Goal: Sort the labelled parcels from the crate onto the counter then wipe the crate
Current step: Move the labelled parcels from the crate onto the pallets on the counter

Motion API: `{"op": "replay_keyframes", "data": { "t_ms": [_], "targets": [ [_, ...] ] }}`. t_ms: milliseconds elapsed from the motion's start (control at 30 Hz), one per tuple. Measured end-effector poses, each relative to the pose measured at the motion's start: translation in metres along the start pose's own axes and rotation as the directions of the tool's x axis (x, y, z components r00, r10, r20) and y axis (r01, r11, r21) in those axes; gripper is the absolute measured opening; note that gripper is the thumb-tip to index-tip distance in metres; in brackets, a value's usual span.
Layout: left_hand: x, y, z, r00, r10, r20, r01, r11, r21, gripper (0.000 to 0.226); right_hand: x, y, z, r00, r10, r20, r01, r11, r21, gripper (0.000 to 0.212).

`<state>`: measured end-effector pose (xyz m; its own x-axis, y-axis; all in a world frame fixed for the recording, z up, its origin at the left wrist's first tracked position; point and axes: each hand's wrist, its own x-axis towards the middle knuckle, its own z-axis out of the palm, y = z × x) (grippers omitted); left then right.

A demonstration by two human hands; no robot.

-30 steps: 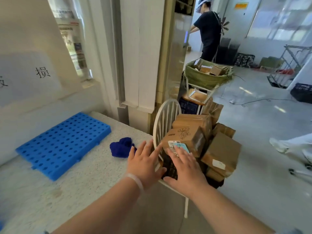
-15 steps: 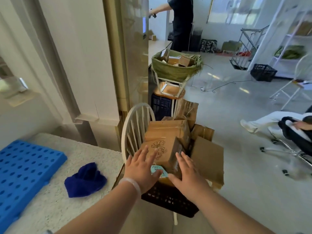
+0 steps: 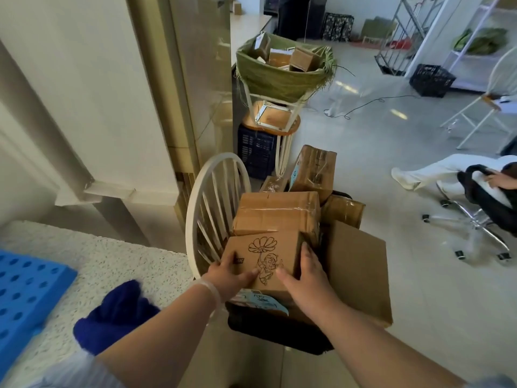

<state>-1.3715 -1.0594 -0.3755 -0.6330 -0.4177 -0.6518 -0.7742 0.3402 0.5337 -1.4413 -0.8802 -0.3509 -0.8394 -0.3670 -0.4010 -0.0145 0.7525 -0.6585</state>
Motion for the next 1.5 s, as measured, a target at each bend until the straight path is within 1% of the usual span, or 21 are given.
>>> {"op": "replay_keyframes", "data": {
  "t_ms": [67, 133, 233, 333, 400, 467, 533, 667, 767, 833, 900, 1033, 1167, 1267, 1367, 1433, 1500],
  "targets": [
    [-0.002, -0.002, 0.001, 1.0, -0.011, -0.003, 0.011, 0.998, -0.058, 0.105, -0.002, 0.0, 0.0, 1.0, -0.02, 0.003, 0.019, 0.999, 0.031, 0.094],
    [-0.007, -0.004, 0.001, 0.999, -0.018, -0.034, 0.014, 0.993, -0.115, 0.109, -0.003, 0.0, -0.003, 0.999, -0.043, 0.015, 0.042, 0.998, 0.046, 0.094],
    [-0.024, -0.008, 0.003, 0.995, -0.022, -0.1, 0.005, 0.987, -0.16, 0.101, -0.009, -0.001, -0.008, 0.996, -0.073, 0.044, 0.07, 0.996, 0.053, 0.094],
    [-0.046, -0.011, 0.006, 0.987, -0.023, -0.162, -0.008, 0.982, -0.188, 0.098, -0.021, -0.002, -0.013, 0.99, -0.115, 0.081, 0.111, 0.992, 0.055, 0.099],
    [-0.064, -0.011, 0.009, 0.98, -0.026, -0.197, -0.019, 0.975, -0.223, 0.095, -0.029, -0.002, -0.019, 0.987, -0.123, 0.108, 0.118, 0.992, 0.055, 0.102],
    [-0.084, -0.013, 0.011, 0.972, -0.018, -0.233, -0.035, 0.974, -0.222, 0.088, -0.038, -0.002, -0.025, 0.983, -0.125, 0.132, 0.118, 0.991, 0.058, 0.105],
    [-0.106, -0.015, 0.014, 0.955, 0.007, -0.295, -0.072, 0.975, -0.209, 0.082, -0.048, -0.001, -0.033, 0.976, -0.143, 0.163, 0.134, 0.989, 0.065, 0.106],
    [-0.153, -0.026, 0.025, 0.914, 0.014, -0.405, -0.132, 0.955, -0.264, 0.079, -0.072, -0.004, -0.048, 0.945, -0.205, 0.253, 0.187, 0.978, 0.091, 0.109],
    [-0.183, -0.038, 0.034, 0.889, 0.019, -0.457, -0.133, 0.967, -0.219, 0.081, -0.092, -0.007, -0.055, 0.911, -0.259, 0.32, 0.236, 0.965, 0.111, 0.118],
    [-0.199, -0.046, 0.04, 0.87, 0.009, -0.494, -0.116, 0.975, -0.187, 0.08, -0.103, -0.006, -0.054, 0.891, -0.281, 0.357, 0.265, 0.96, 0.094, 0.125],
    [-0.212, -0.049, 0.047, 0.845, -0.008, -0.534, -0.104, 0.978, -0.18, 0.08, -0.113, -0.003, -0.051, 0.878, -0.294, 0.378, 0.288, 0.955, 0.074, 0.131],
    [-0.226, -0.054, 0.059, 0.808, -0.011, -0.59, -0.095, 0.984, -0.148, 0.08, -0.13, 0.004, -0.048, 0.846, -0.356, 0.397, 0.341, 0.934, 0.109, 0.136],
    [-0.238, -0.061, 0.057, 0.77, -0.018, -0.638, -0.111, 0.98, -0.163, 0.076, -0.138, 0.002, -0.05, 0.788, -0.418, 0.453, 0.432, 0.898, 0.076, 0.133],
    [-0.248, -0.066, 0.044, 0.736, -0.005, -0.677, -0.115, 0.985, -0.132, 0.072, -0.142, -0.008, -0.045, 0.759, -0.44, 0.48, 0.478, 0.877, 0.049, 0.118],
    [-0.26, -0.072, 0.028, 0.701, 0.009, -0.713, -0.122, 0.987, -0.107, 0.069, -0.145, -0.021, -0.033, 0.752, -0.465, 0.467, 0.485, 0.87, 0.086, 0.101],
    [-0.268, -0.079, 0.018, 0.68, 0.016, -0.734, -0.138, 0.985, -0.106, 0.066, -0.145, -0.028, -0.023, 0.744, -0.473, 0.471, 0.466, 0.873, 0.141, 0.096],
    [-0.276, -0.089, 0.006, 0.643, 0.047, -0.765, -0.208, 0.971, -0.115, 0.062, -0.147, -0.034, -0.012, 0.734, -0.465, 0.494, 0.42, 0.883, 0.207, 0.092]
  ]
}}
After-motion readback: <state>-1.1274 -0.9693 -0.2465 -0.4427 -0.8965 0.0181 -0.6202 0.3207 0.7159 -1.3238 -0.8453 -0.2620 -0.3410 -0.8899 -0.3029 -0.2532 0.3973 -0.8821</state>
